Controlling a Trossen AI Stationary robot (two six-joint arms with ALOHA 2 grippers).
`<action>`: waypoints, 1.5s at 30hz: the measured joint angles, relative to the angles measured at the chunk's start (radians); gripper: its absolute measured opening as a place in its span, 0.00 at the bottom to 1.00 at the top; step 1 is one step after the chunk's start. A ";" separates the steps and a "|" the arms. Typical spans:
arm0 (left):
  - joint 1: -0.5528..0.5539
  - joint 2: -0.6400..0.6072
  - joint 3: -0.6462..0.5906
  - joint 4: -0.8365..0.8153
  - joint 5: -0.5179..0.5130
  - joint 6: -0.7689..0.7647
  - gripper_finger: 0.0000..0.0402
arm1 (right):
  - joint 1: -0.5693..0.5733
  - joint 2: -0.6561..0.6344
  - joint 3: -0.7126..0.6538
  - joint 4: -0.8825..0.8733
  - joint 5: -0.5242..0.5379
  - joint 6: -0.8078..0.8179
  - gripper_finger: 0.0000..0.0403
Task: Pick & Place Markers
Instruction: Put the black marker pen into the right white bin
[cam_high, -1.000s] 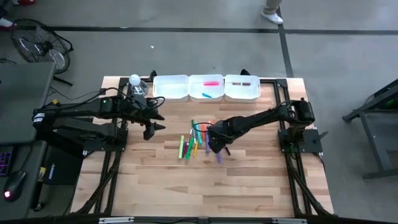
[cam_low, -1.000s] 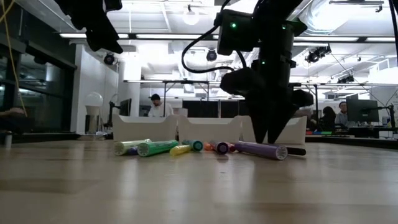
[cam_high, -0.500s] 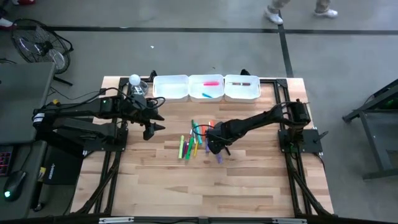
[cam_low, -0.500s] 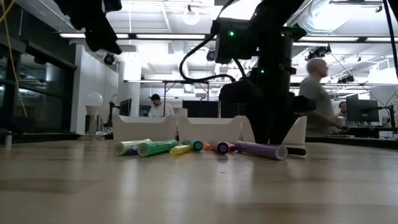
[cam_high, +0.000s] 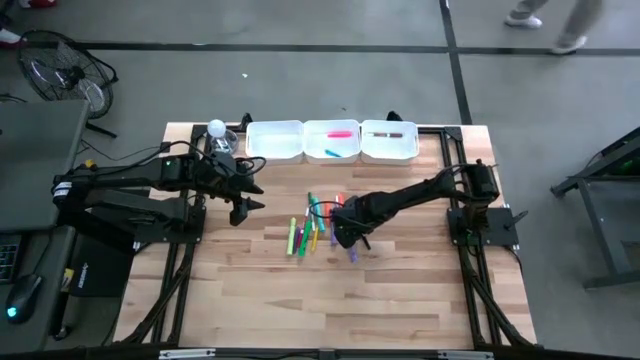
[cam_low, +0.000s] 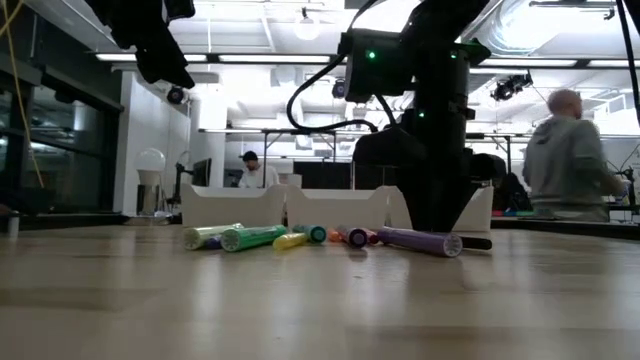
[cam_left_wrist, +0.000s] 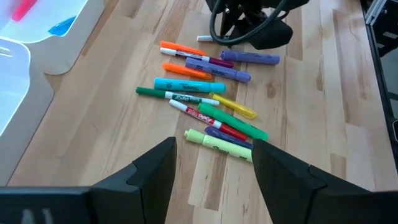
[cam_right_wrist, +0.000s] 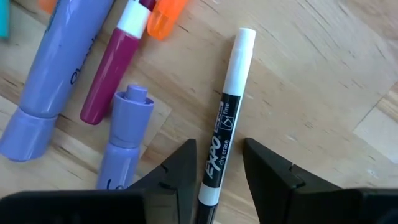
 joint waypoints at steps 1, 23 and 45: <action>0.000 0.000 0.000 0.000 0.000 0.002 0.51 | -0.001 0.003 0.000 -0.001 -0.007 -0.001 0.28; 0.000 0.000 0.000 0.000 0.000 0.013 0.51 | -0.001 -0.003 -0.001 -0.014 -0.018 -0.016 0.06; 0.000 0.000 0.000 0.001 -0.006 0.010 0.51 | -0.104 -0.170 -0.004 -0.091 0.037 -0.208 0.05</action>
